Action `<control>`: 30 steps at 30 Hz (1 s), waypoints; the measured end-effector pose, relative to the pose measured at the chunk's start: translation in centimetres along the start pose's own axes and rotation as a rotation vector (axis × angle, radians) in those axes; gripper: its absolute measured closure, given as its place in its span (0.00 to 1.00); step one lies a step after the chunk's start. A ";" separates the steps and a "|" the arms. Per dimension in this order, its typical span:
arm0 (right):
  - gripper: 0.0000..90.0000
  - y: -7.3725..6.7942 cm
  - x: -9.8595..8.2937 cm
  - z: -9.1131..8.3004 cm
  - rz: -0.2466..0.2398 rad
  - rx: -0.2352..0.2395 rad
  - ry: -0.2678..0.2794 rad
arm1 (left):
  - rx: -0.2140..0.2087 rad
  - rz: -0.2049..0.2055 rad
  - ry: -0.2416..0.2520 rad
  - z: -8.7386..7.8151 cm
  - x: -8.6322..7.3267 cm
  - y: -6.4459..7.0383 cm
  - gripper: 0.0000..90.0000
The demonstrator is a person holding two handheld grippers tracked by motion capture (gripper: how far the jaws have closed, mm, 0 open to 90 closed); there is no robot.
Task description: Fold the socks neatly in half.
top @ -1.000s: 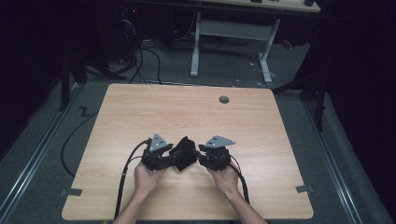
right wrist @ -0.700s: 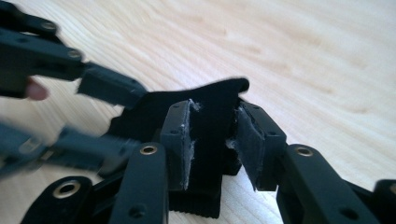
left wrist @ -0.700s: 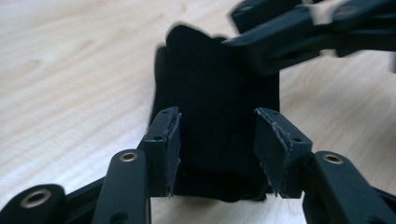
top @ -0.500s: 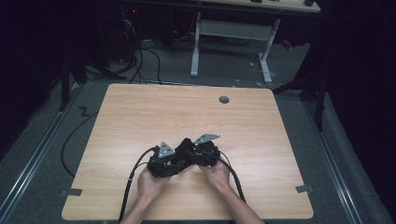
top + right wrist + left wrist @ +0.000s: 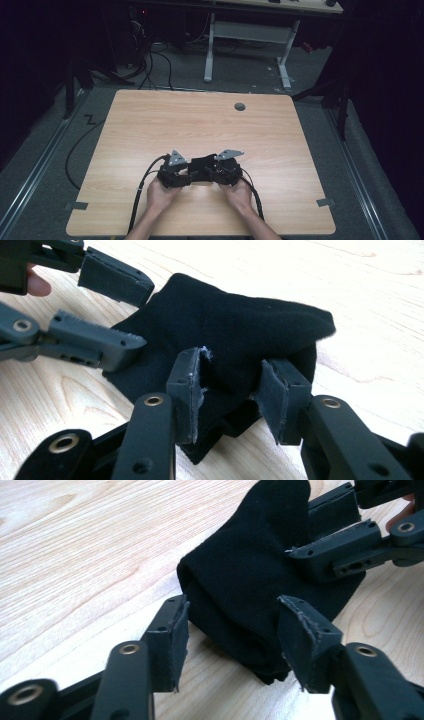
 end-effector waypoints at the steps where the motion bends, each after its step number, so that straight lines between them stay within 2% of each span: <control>1: 0.67 0.0 0.0 0.0 0.000 -0.007 0.001 | -0.002 0.004 -0.002 0.1 0.1 -0.1 0.55; 3: 0.67 0.2 0.1 0.0 0.004 -0.014 0.006 | -0.006 -0.002 -0.002 0.3 0.3 -0.3 0.56; 7: 0.67 0.6 0.3 0.3 0.032 -0.019 0.021 | -0.002 -0.038 0.018 0.7 0.3 -0.8 0.56; 11: 0.66 1.1 0.6 0.6 0.047 -0.021 0.030 | 0.009 -0.047 0.032 0.9 0.4 -0.9 0.57; 16: 0.65 1.3 1.2 0.9 0.034 -0.047 0.026 | 0.012 -0.072 0.048 1.2 0.5 -1.1 0.57; 20: 0.64 1.6 1.3 1.1 0.044 -0.053 0.035 | 0.018 -0.086 0.058 1.4 0.5 -1.4 0.55; 24: 0.61 1.7 1.4 1.0 0.048 -0.060 0.041 | 0.024 -0.082 0.069 1.2 0.6 -1.4 0.52; 30: 0.58 1.7 1.6 0.3 0.056 -0.056 0.064 | 0.034 -0.105 0.107 0.1 0.9 -1.7 0.47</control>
Point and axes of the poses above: each handheld gripper's, and its own axes: z roughly forward along the jaws, x roughly out of its top, y roughly to its right, the point moved 4 cm from there along z, roughly forward along the jaws, and after that the axes turned 12 degrees about z, right-handed, at the moved point
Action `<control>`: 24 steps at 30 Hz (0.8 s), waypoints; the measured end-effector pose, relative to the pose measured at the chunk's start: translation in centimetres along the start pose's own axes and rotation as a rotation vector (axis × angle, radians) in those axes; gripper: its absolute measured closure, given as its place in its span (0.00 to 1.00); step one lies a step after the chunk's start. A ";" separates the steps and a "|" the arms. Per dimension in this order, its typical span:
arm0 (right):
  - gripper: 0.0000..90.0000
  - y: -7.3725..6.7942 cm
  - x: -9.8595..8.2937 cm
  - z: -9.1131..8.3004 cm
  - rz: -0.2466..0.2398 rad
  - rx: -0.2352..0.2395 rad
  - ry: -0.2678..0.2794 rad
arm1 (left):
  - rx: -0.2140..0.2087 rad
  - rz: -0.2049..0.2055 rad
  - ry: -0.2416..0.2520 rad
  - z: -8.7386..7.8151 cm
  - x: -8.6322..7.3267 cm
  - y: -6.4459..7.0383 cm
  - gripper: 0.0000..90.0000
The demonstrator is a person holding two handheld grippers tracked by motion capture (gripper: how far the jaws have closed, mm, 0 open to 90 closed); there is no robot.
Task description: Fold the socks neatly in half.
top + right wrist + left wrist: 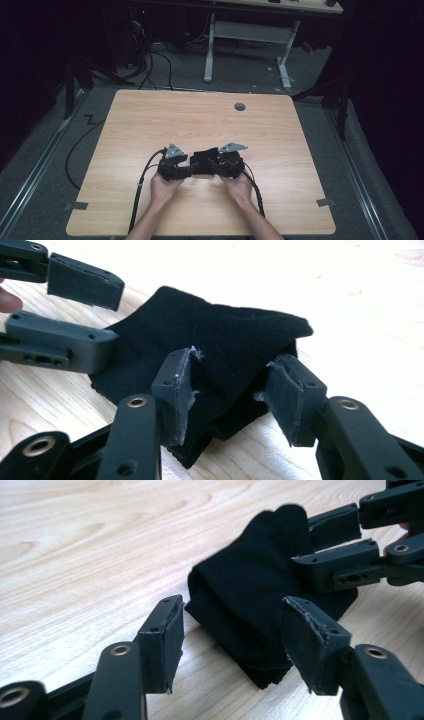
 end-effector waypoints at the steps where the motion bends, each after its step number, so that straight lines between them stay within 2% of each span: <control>1: 0.58 0.0 0.0 -0.1 0.000 0.001 0.003 | -0.001 -0.002 0.005 -0.2 0.1 0.0 0.46; 6: 0.57 0.2 0.2 -0.9 -0.001 0.002 0.021 | 0.002 0.001 0.027 -1.0 0.3 0.0 0.46; 13: 0.59 0.8 0.6 -2.4 0.009 -0.001 0.076 | 0.018 -0.002 0.046 -2.2 0.6 -0.3 0.46; 24: 0.59 1.9 0.5 -4.2 0.026 0.009 0.112 | 0.040 -0.016 0.077 -3.8 0.6 -0.8 0.46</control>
Point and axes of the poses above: each handheld gripper's, and its own axes: z roughly forward along the jaws, x roughly out of its top, y roughly to its right, the point moved 4 cm from there along z, roughly forward along the jaws, and after that the axes turned 12 degrees about z, right-handed, at the moved point
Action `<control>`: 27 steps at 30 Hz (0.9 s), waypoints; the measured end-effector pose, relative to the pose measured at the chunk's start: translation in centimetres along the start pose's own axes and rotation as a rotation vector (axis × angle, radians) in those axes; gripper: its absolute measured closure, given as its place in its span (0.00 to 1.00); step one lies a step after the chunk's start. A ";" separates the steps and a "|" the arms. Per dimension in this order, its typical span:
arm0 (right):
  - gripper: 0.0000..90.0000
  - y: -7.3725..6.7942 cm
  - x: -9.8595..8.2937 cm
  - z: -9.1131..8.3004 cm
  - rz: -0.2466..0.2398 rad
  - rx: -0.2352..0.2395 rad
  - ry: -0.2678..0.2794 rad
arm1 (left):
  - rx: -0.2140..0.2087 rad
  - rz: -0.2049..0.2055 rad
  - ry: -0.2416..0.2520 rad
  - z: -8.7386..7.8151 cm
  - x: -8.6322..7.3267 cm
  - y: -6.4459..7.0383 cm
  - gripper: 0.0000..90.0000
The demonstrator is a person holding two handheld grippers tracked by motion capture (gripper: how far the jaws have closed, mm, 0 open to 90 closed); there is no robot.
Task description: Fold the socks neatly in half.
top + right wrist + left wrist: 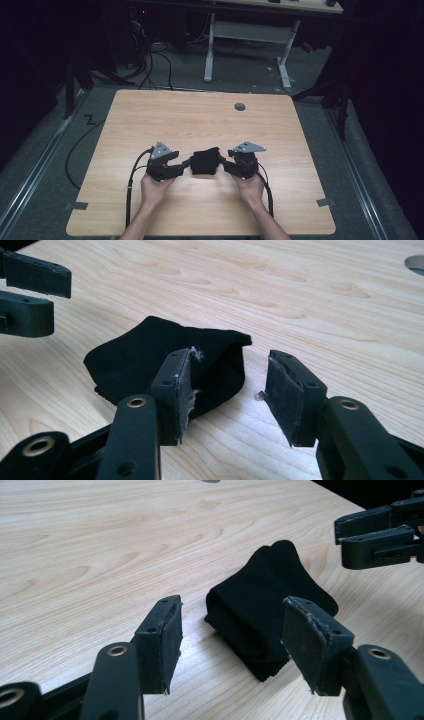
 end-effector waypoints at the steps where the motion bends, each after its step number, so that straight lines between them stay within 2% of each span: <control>1: 0.59 0.1 0.0 -0.2 -0.001 0.001 0.005 | 0.002 0.000 0.002 -0.1 0.0 0.0 0.46; 8: 0.60 0.7 0.1 -1.3 0.002 0.003 0.033 | 0.016 -0.005 0.012 -1.1 0.0 -0.3 0.46; 20: 0.62 1.9 -0.4 -3.3 0.036 0.002 0.084 | 0.037 -0.009 0.029 -2.9 -0.1 -0.7 0.46; 27: 0.63 2.9 -1.0 -4.4 0.052 -0.006 0.101 | 0.053 -0.037 0.042 -3.9 -0.8 -1.2 0.46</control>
Point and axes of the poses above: each handheld gripper's, and its own axes: z roughly forward along the jaws, x roughly out of its top, y roughly to its right, the point moved 4 cm from there along z, roughly forward along the jaws, and after that the axes turned 12 degrees about z, right-handed, at the moved point
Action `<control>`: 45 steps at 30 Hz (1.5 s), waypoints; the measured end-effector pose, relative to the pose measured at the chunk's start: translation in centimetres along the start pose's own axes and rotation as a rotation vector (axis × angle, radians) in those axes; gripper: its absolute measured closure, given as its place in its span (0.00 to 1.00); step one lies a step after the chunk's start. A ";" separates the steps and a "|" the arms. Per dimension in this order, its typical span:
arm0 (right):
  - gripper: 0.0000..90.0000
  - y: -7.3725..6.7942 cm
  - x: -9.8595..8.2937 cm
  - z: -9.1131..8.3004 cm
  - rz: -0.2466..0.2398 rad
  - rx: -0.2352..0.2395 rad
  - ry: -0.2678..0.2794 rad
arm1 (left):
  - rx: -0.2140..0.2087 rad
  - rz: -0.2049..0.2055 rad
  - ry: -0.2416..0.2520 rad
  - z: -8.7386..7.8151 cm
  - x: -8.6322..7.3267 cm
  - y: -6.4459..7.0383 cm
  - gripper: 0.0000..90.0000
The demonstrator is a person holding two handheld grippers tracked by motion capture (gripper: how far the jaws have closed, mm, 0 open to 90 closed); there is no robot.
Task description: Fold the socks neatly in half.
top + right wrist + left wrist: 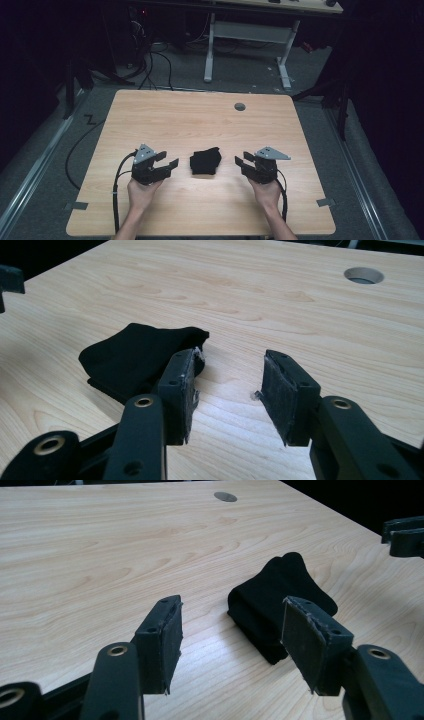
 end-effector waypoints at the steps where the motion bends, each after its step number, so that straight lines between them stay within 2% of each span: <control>1: 0.64 0.1 0.0 -0.2 0.005 0.001 0.000 | 0.005 -0.002 -0.002 -0.1 -0.1 -0.1 0.46; 4: 0.64 0.5 -0.2 -0.6 0.020 0.005 -0.006 | 0.013 -0.005 -0.007 -0.6 -0.5 -0.3 0.46; 20: 0.63 1.7 -1.0 -1.9 0.031 -0.007 -0.001 | 0.035 -0.039 0.002 -2.0 -1.7 -1.3 0.45; 34: 0.62 2.6 -1.9 -2.8 0.039 -0.014 0.000 | 0.057 -0.047 -0.024 -2.5 -3.1 -1.5 0.45; 39: 0.62 3.1 -2.3 -3.1 0.051 -0.020 0.000 | 0.042 -0.073 -0.021 -2.8 -3.5 -1.5 0.45; 45: 0.61 3.7 -2.8 -3.3 0.062 -0.033 -0.006 | 0.049 -0.075 -0.029 -3.1 -3.9 -1.7 0.45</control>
Point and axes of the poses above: each handheld gripper's, and its own axes: z roughly forward along the jaws, x roughly out of its top, y roughly to its right, the point moved 4 cm from there along z, roughly forward along the jaws, and after that the axes turned 12 degrees about z, right-handed, at the moved point
